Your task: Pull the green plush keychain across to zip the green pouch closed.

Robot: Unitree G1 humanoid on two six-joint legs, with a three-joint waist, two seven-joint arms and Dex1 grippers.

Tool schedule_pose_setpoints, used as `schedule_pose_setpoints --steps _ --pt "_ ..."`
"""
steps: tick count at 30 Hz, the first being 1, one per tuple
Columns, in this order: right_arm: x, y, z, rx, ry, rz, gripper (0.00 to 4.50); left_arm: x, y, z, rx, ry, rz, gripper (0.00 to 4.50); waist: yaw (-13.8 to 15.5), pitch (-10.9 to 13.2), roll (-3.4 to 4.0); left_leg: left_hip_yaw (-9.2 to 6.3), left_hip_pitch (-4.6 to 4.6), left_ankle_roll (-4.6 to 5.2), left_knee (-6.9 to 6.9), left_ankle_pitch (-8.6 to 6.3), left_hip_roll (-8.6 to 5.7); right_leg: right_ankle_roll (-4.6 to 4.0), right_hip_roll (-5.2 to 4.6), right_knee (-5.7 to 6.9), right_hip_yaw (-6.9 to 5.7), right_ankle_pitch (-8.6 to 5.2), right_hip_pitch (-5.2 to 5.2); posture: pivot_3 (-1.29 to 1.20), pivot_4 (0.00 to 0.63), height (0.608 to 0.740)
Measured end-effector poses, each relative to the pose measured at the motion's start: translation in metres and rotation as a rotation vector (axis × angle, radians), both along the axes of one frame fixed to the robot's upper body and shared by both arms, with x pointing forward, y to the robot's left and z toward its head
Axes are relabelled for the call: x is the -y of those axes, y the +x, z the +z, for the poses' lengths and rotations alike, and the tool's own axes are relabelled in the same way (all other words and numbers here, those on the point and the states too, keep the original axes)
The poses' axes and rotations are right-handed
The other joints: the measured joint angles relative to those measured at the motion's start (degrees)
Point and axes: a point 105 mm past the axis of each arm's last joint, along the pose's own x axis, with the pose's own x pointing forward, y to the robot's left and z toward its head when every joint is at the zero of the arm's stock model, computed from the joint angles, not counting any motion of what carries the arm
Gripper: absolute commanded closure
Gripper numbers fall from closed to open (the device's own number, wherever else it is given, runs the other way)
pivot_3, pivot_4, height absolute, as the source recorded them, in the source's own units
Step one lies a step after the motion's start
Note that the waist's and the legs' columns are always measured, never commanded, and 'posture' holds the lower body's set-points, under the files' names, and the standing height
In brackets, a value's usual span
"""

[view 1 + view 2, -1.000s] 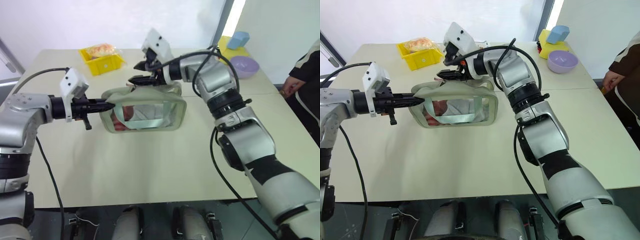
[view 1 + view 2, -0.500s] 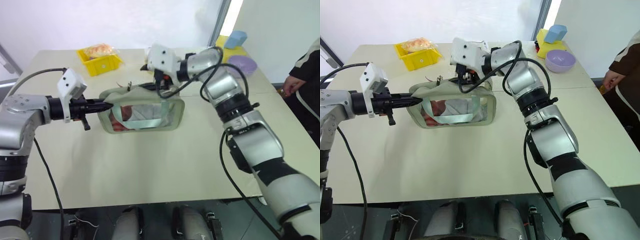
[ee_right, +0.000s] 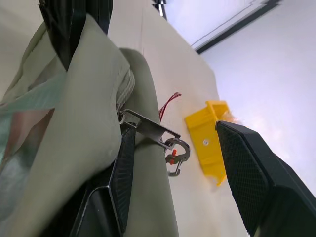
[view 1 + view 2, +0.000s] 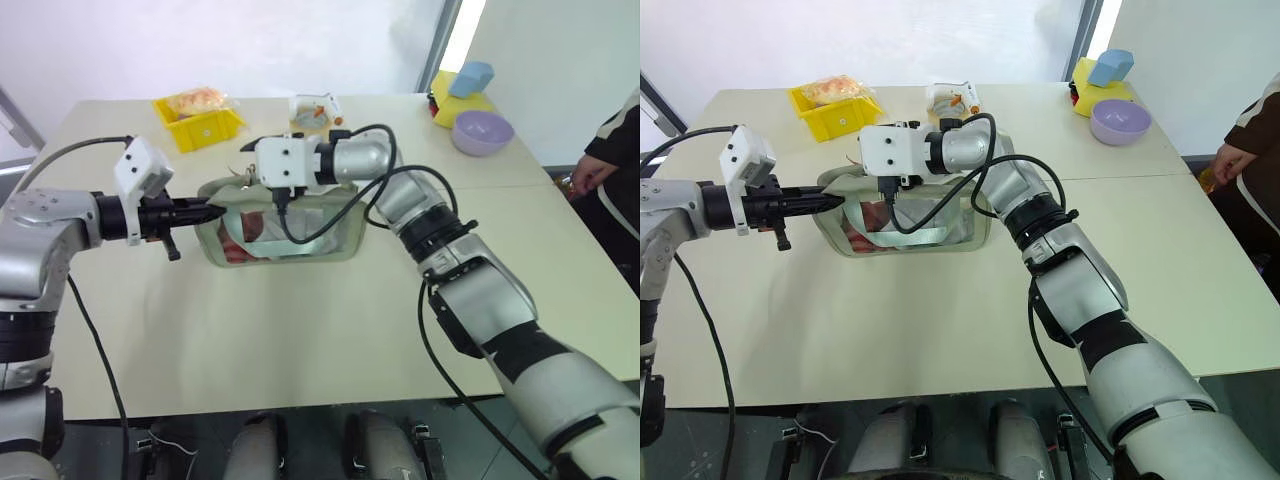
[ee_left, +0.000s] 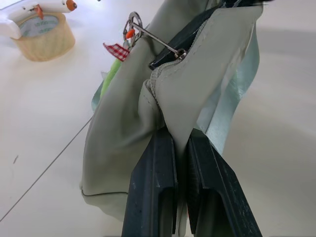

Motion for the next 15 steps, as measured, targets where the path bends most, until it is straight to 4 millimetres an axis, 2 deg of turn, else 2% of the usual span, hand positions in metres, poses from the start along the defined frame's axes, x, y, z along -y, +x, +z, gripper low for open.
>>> schedule_pose_setpoints --steps 1,4,8,15 --pt "-0.0009 -0.0001 0.0001 0.01 0.006 0.003 1.84 -0.0001 0.0001 0.0 0.0 0.0 0.001 4.5 -0.02 0.0 0.0 0.0 0.0 0.0 0.0 0.0 0.0 0.0 0.0 0.0 0.0 0.0 0.0 0.0 0.15 0.739" --pt "-0.0022 -0.0004 0.0002 0.038 0.016 0.021 2.58 -0.0005 0.0007 0.0002 0.003 -0.001 0.007 4.5 -0.1 0.0 0.0 0.0 0.0 -0.01 0.0 0.01 0.01 0.0 0.0 0.0 0.0 0.0 0.0 0.0 0.15 0.739" --pt "-0.0036 -0.0033 -0.0007 0.054 0.016 0.05 4.45 -0.0005 0.0008 0.0004 0.005 -0.001 0.008 4.5 -0.08 0.0 0.01 0.0 0.0 -0.01 -0.01 0.01 0.03 0.0 0.0 0.0 0.0 0.0 0.0 0.0 0.15 0.739" --pt "-0.0038 -0.005 0.003 0.069 0.04 0.063 4.45 -0.002 0.0026 0.0006 0.006 -0.006 0.014 4.5 -0.05 0.0 0.01 -0.01 0.0 -0.03 0.0 0.02 0.04 0.0 0.0 0.0 0.0 0.0 0.0 0.0 0.15 0.739"
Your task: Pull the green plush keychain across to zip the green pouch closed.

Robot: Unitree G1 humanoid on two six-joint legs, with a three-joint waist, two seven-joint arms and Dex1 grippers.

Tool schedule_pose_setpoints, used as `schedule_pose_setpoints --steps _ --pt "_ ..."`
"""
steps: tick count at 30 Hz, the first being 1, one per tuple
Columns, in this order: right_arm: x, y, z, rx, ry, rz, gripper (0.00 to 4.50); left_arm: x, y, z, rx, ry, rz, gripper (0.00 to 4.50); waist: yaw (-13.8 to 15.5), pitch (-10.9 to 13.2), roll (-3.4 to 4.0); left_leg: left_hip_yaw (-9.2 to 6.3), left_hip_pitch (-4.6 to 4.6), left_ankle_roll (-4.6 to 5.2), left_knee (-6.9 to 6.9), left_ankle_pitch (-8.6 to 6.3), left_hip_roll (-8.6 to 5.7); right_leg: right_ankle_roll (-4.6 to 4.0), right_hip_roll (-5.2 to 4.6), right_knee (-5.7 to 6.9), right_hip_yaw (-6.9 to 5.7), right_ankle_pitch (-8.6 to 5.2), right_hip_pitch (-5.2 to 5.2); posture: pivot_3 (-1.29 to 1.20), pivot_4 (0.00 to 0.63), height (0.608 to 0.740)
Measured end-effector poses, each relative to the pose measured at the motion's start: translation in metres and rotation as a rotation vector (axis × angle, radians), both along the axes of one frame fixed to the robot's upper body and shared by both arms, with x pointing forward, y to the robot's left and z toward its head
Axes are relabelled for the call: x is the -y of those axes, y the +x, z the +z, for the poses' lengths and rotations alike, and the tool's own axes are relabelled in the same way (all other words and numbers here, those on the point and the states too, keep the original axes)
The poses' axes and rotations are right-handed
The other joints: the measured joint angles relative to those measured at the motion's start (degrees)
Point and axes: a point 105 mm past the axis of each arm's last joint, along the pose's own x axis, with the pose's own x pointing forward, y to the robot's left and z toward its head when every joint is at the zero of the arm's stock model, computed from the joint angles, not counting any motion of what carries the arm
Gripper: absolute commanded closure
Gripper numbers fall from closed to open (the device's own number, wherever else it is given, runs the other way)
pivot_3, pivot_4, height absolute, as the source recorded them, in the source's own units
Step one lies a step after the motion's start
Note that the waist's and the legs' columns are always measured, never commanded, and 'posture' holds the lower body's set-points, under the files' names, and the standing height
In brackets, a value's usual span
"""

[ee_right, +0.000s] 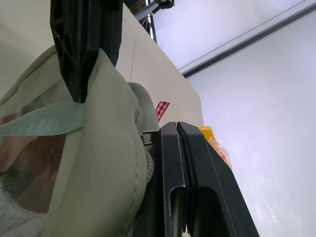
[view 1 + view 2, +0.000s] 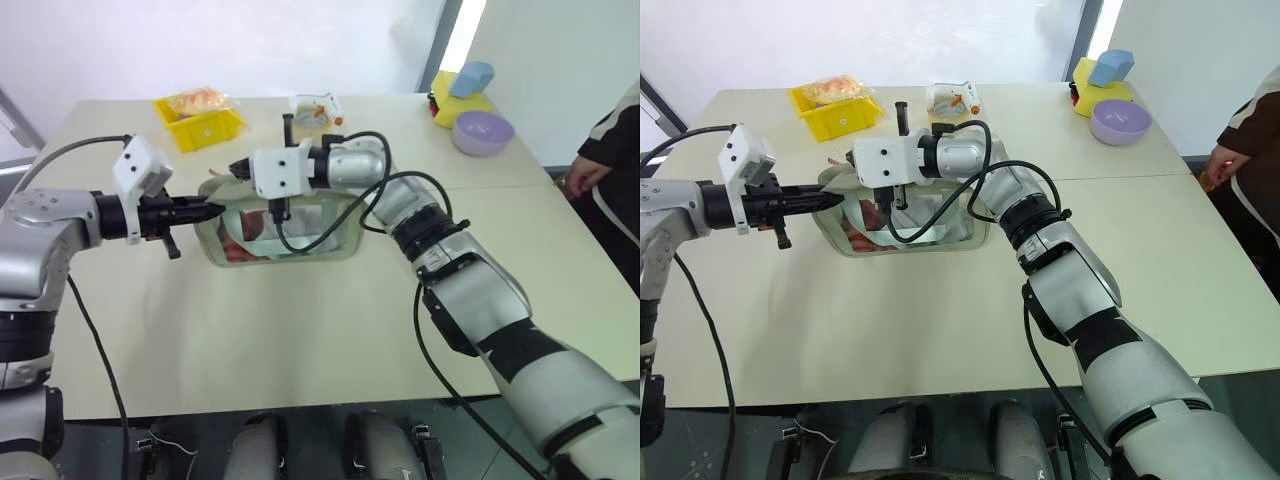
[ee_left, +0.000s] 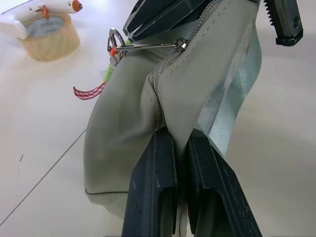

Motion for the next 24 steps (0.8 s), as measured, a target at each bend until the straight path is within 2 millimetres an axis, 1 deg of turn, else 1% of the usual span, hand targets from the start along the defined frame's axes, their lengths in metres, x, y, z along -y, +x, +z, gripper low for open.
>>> schedule_pose_setpoints --steps 5,9,12,15,20,21,22,23,24 --pt "0.009 0.005 0.006 0.025 0.028 -0.031 4.45 0.0 0.003 0.0 0.003 -0.004 0.001 4.5 0.13 0.0 0.0 0.0 0.0 0.0 0.0 0.0 0.0 0.0 -0.01 0.0 0.0 0.0 0.0 0.0 0.15 0.739" --pt "0.019 0.008 0.005 0.149 -0.025 -0.048 4.45 -0.001 0.004 0.0 0.004 -0.005 0.004 4.5 0.05 0.0 0.0 0.01 0.0 0.0 0.0 0.0 -0.01 0.0 -0.01 0.0 0.0 0.0 0.0 0.0 0.15 0.739" --pt "0.014 0.005 -0.002 0.234 -0.055 -0.027 4.45 -0.003 0.005 0.001 0.002 -0.008 0.011 4.5 -0.07 0.0 0.0 0.02 0.02 -0.01 -0.01 0.0 -0.02 0.0 0.01 0.0 0.0 0.0 0.0 0.0 0.15 0.739" --pt "0.012 0.006 -0.009 0.281 -0.076 -0.026 3.62 -0.003 0.005 0.0 0.0 -0.009 0.011 4.5 -0.21 0.0 0.0 0.03 0.01 -0.02 -0.01 0.01 -0.01 0.0 0.0 0.0 0.0 0.0 0.0 0.0 0.15 0.739" --pt "0.008 0.005 0.001 0.39 -0.075 -0.016 1.13 -0.004 0.005 0.0 -0.003 -0.007 0.016 4.5 -0.67 0.0 0.0 0.01 0.02 -0.04 -0.02 0.02 0.0 -0.01 0.0 0.01 0.0 0.0 0.0 0.0 0.15 0.739" --pt "0.007 0.005 0.001 0.404 -0.078 -0.012 0.71 -0.004 0.005 0.0 -0.005 -0.006 0.017 4.5 -0.79 0.0 0.0 0.01 0.02 -0.05 -0.02 0.03 0.0 -0.01 0.0 0.01 0.0 0.0 0.0 0.0 0.15 0.739" --pt "0.005 0.004 0.002 0.42 -0.077 -0.004 0.19 -0.004 0.005 -0.001 -0.007 -0.006 0.017 4.5 -0.98 0.0 0.0 0.01 0.03 -0.05 -0.03 0.03 0.0 -0.01 0.0 0.01 0.0 0.0 0.0 0.0 0.15 0.739" --pt "0.004 0.003 0.002 0.429 -0.074 0.001 0.08 -0.004 0.005 -0.001 -0.007 -0.006 0.017 4.5 -1.09 0.0 0.0 0.0 0.04 -0.05 -0.03 0.03 0.01 -0.01 0.0 0.02 0.0 0.0 0.0 0.0 0.15 0.739" --pt "0.003 0.003 0.002 0.435 -0.076 0.002 0.08 -0.004 0.004 -0.001 -0.006 -0.005 0.016 4.5 -1.13 0.0 0.0 0.0 0.04 -0.06 -0.04 0.03 0.01 -0.01 0.0 0.02 0.0 0.0 0.0 0.0 0.15 0.739"
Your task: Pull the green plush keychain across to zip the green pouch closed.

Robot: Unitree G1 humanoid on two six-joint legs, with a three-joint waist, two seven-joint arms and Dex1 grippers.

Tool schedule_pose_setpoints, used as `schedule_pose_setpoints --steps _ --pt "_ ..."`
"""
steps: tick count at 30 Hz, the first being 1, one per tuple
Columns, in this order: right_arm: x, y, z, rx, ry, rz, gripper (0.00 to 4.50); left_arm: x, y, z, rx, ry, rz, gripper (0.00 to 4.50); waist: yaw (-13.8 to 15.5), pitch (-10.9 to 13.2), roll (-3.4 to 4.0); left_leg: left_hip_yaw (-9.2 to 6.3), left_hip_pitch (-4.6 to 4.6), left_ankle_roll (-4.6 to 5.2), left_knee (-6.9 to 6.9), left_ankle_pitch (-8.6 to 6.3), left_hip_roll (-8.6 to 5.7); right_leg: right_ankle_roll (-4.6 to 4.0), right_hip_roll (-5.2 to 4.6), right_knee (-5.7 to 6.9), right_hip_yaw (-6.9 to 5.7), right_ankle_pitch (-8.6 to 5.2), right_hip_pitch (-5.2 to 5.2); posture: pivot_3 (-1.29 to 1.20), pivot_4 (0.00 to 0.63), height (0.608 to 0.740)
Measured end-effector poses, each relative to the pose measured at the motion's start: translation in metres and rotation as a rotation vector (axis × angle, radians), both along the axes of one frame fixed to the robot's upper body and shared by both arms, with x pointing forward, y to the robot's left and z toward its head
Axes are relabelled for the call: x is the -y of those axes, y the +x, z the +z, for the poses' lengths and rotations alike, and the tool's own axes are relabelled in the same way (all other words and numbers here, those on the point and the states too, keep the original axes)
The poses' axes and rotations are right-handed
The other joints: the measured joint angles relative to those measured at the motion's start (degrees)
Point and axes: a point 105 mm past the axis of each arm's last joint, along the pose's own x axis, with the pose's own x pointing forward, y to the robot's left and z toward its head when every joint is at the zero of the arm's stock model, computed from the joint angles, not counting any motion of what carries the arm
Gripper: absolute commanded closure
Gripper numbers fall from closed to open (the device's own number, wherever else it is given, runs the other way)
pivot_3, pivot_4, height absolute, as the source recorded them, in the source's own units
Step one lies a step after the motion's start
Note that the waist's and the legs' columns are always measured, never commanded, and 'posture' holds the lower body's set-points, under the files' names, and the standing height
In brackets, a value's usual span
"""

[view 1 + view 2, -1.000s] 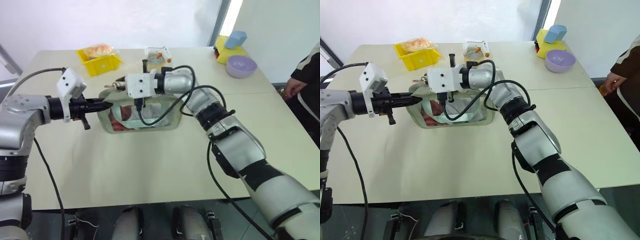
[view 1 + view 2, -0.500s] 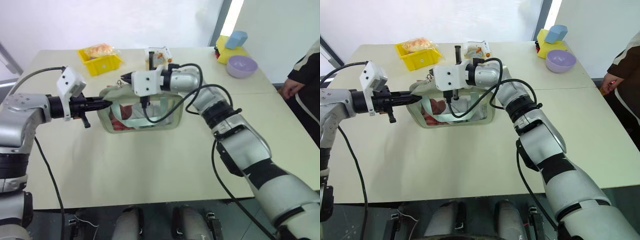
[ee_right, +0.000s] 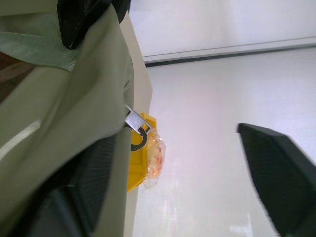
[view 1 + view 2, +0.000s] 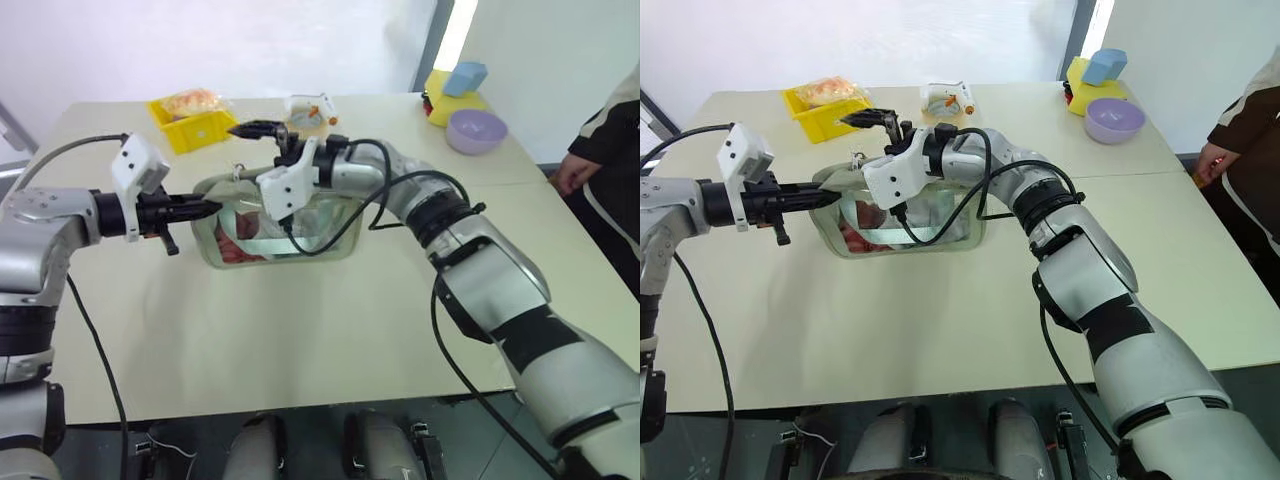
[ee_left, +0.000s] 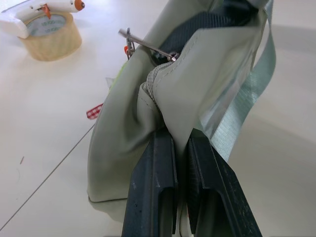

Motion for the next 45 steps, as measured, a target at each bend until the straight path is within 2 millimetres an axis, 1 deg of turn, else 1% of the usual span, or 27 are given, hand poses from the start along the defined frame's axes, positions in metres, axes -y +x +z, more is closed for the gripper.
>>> schedule_pose_setpoints --steps 5,8,14,17,18,23,24,28,31,33,36,38,40,41,42,45 --pt "-0.007 -0.004 -0.009 0.033 -0.037 0.028 0.08 0.0 -0.003 -0.001 0.001 0.006 0.002 4.5 -0.14 0.0 0.01 0.0 0.02 -0.03 -0.03 0.02 0.03 0.0 0.0 0.0 0.0 0.0 0.0 0.0 0.15 0.739" --pt "-0.011 -0.005 -0.008 0.076 -0.072 0.038 0.08 0.0 -0.003 -0.001 -0.003 0.003 0.008 4.5 -0.13 0.0 0.01 0.0 0.02 -0.04 -0.04 0.02 0.03 0.0 0.01 0.0 0.0 0.0 0.0 0.0 0.15 0.739" --pt "-0.016 -0.006 -0.012 0.061 -0.063 0.041 0.08 -0.001 -0.003 -0.002 -0.003 0.003 0.017 4.5 -0.18 0.0 0.01 0.0 0.04 -0.06 -0.06 0.03 0.03 0.0 0.01 0.0 0.01 0.0 0.0 0.0 0.15 0.739" --pt "-0.016 -0.005 -0.014 0.049 -0.071 0.036 0.91 -0.001 -0.003 -0.001 -0.002 0.002 0.019 4.5 -0.19 0.0 0.01 0.0 0.04 -0.07 -0.06 0.04 0.03 0.0 0.01 0.0 0.01 0.0 0.0 0.0 0.15 0.739" --pt "-0.016 -0.005 -0.016 0.042 -0.082 0.034 1.38 -0.001 -0.003 -0.001 -0.001 0.002 0.018 4.5 -0.19 0.0 0.01 0.0 0.04 -0.06 -0.06 0.04 0.03 0.0 0.01 0.0 0.01 0.0 0.0 0.0 0.15 0.739" --pt "-0.018 -0.008 -0.021 0.022 -0.11 0.052 4.05 -0.001 -0.003 -0.001 -0.001 0.001 0.017 4.5 -0.19 0.0 0.01 0.0 0.04 -0.07 -0.07 0.04 0.03 0.0 0.01 0.0 0.01 0.0 0.0 0.0 0.15 0.739" --pt "-0.018 -0.008 -0.02 0.022 -0.108 0.054 4.47 -0.001 -0.003 -0.001 -0.001 0.001 0.017 4.5 -0.18 0.0 0.01 0.0 0.04 -0.07 -0.07 0.04 0.03 0.0 0.01 0.0 0.01 0.0 0.0 0.0 0.15 0.739" --pt "-0.017 -0.008 -0.023 0.016 -0.107 0.055 4.47 -0.001 -0.003 0.0 0.004 0.0 0.018 4.5 -0.1 0.01 0.01 -0.01 0.03 -0.08 -0.07 0.04 0.03 0.0 0.0 0.0 0.01 0.0 0.01 0.0 0.15 0.739" --pt "-0.012 -0.006 -0.02 0.03 -0.107 0.047 4.47 0.001 -0.002 0.001 0.008 -0.007 0.011 4.5 0.04 0.01 0.01 -0.02 0.01 -0.08 -0.06 0.05 0.02 0.0 -0.01 0.0 0.01 0.0 0.01 0.0 0.15 0.739" --pt "-0.005 -0.003 -0.017 0.043 -0.112 0.029 4.47 0.003 -0.001 0.001 0.01 -0.01 0.006 4.5 0.12 0.0 0.01 -0.03 0.01 -0.08 -0.06 0.05 0.02 0.0 -0.03 0.0 0.0 0.0 0.02 0.0 0.15 0.739" --pt "0.019 0.005 -0.007 0.07 -0.12 -0.028 4.47 0.006 -0.001 0.001 0.014 -0.016 -0.004 4.5 0.28 0.01 0.01 -0.05 -0.01 -0.08 -0.05 0.04 0.01 0.0 -0.04 -0.01 0.0 0.0 0.02 0.0 0.15 0.739" --pt "0.042 0.013 0.0 0.088 -0.131 -0.097 4.47 0.008 -0.001 0.001 0.017 -0.019 -0.012 4.5 0.45 0.01 0.0 -0.07 -0.03 -0.08 -0.04 0.04 0.01 0.0 -0.04 -0.02 0.0 0.0 0.02 0.0 0.15 0.739" --pt "0.076 0.025 0.008 0.092 -0.126 -0.216 4.47 0.008 0.0 0.001 0.018 -0.02 -0.014 4.5 0.54 0.01 0.0 -0.07 -0.02 -0.07 -0.04 0.04 0.01 0.0 -0.04 -0.03 0.0 0.0 0.03 0.0 0.15 0.739" --pt "0.095 0.031 0.009 0.083 -0.125 -0.283 4.47 0.008 0.001 0.0 0.014 -0.023 -0.012 4.5 0.54 0.01 0.0 -0.05 -0.02 -0.07 -0.04 0.04 0.01 0.0 -0.04 -0.03 0.0 0.0 0.03 0.0 0.15 0.739" --pt "0.109 0.033 0.009 0.075 -0.118 -0.328 4.47 0.01 0.002 0.0 0.015 -0.032 -0.024 4.5 0.56 0.01 0.0 -0.05 -0.02 -0.07 -0.04 0.04 0.01 0.0 -0.04 -0.04 0.0 0.0 0.03 0.0 0.15 0.739" --pt "0.119 0.032 0.007 0.07 -0.123 -0.377 4.47 0.018 0.004 -0.001 0.012 -0.038 -0.049 4.5 -0.09 0.01 0.01 -0.02 0.01 -0.07 -0.05 0.04 0.01 0.0 0.03 -0.04 0.02 0.0 0.01 0.0 0.15 0.739"
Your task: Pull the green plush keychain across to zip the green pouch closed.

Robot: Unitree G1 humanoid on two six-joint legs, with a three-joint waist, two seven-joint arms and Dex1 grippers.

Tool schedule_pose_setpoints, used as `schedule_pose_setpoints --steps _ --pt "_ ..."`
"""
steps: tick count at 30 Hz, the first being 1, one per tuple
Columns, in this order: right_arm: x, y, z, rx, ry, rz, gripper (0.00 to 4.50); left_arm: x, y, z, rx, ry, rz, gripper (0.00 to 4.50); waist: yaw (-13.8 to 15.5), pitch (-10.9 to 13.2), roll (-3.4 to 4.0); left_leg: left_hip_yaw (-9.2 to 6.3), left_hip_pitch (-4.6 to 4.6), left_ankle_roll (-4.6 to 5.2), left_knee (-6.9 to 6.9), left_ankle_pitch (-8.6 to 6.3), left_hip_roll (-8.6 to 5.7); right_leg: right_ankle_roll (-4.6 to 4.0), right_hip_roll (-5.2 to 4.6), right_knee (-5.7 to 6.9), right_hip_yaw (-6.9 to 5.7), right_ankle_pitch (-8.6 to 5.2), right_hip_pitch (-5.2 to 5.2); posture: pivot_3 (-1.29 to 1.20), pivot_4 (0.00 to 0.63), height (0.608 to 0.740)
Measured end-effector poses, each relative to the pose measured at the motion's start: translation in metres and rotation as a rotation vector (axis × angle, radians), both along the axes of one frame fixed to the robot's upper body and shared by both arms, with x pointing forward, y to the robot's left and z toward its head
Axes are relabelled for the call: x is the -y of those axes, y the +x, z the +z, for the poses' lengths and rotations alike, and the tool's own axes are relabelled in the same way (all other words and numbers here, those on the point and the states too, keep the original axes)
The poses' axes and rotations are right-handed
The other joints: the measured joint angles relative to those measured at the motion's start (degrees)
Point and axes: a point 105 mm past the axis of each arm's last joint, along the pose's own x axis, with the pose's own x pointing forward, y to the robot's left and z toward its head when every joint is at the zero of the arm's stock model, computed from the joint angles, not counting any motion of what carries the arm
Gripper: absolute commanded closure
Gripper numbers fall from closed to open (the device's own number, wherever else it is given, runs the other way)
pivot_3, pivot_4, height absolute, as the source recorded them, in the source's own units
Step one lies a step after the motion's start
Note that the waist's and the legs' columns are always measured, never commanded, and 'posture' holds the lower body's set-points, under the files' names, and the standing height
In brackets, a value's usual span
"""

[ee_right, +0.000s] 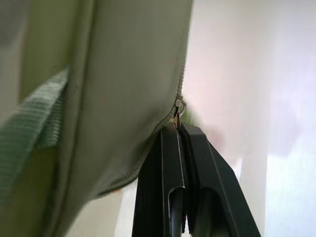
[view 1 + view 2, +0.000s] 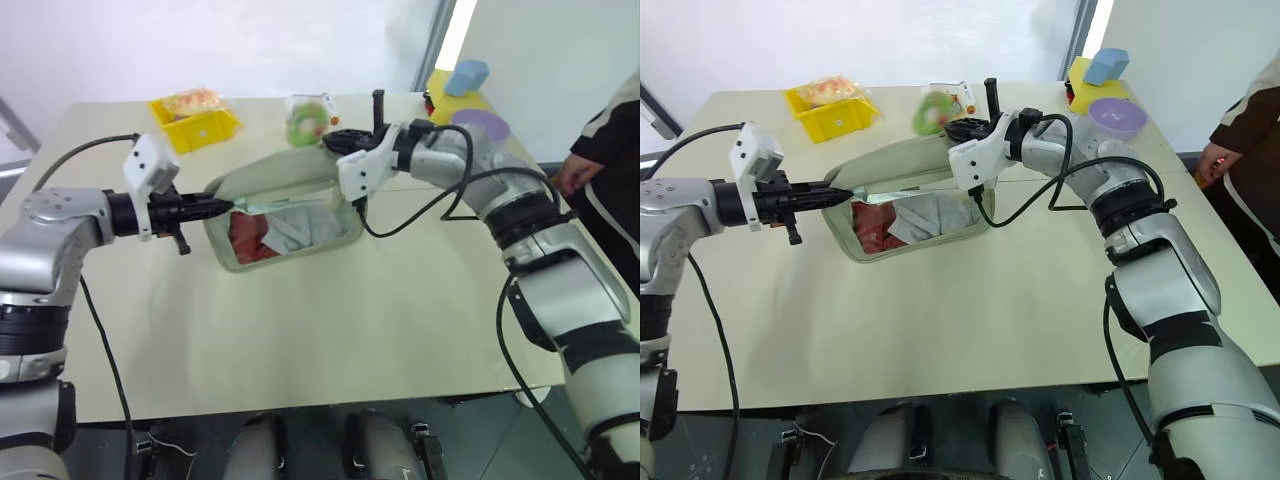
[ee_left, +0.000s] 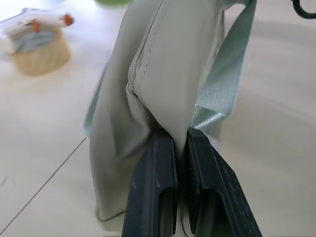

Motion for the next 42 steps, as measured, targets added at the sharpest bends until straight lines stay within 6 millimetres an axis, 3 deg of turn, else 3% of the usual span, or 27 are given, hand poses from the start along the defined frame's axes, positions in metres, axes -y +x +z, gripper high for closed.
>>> schedule_pose_setpoints --steps 6,14,21,30,37,42 --pt "0.031 -0.006 -0.002 -0.022 0.032 -0.167 4.47 0.019 0.003 -0.002 0.011 -0.011 -0.063 4.5 0.4 0.02 0.04 0.0 -0.02 0.01 0.05 0.0 0.01 0.01 -0.06 0.01 0.01 0.0 0.0 0.0 0.15 0.739" --pt "0.048 -0.011 -0.007 -0.089 0.13 -0.284 4.47 0.026 0.006 -0.002 0.026 -0.009 -0.095 4.5 1.53 0.02 0.04 0.04 -0.01 0.01 0.06 -0.01 -0.07 0.01 -0.05 -0.03 0.01 0.0 0.0 0.0 0.15 0.739" --pt "0.044 -0.01 -0.003 -0.177 0.258 -0.295 4.47 0.022 0.011 -0.001 0.032 -0.011 -0.082 4.5 1.68 0.03 0.04 0.05 -0.03 0.02 0.07 -0.01 -0.09 0.01 -0.04 -0.05 0.01 0.0 0.0 0.0 0.15 0.739" --pt "0.028 -0.009 -0.01 -0.668 0.704 -0.287 4.47 0.01 0.014 -0.002 0.029 0.012 -0.038 4.5 1.53 0.02 0.04 0.03 -0.01 0.02 0.06 -0.01 -0.05 0.01 -0.01 -0.01 0.0 0.0 0.01 0.0 0.15 0.739" --pt "0.029 -0.013 -0.007 -0.958 0.861 -0.298 4.47 0.007 0.014 -0.001 0.04 0.03 -0.037 4.5 1.49 0.02 0.04 0.04 -0.01 0.04 0.05 -0.02 -0.06 0.01 0.01 -0.01 0.0 0.0 0.0 0.0 0.15 0.739" --pt "0.029 -0.013 -0.006 -1.007 0.893 -0.296 4.47 0.006 0.013 -0.001 0.042 0.033 -0.037 4.5 1.57 0.02 0.04 0.04 -0.02 0.05 0.05 -0.03 -0.08 0.01 0.0 -0.02 0.0 0.0 0.0 0.0 0.15 0.739"
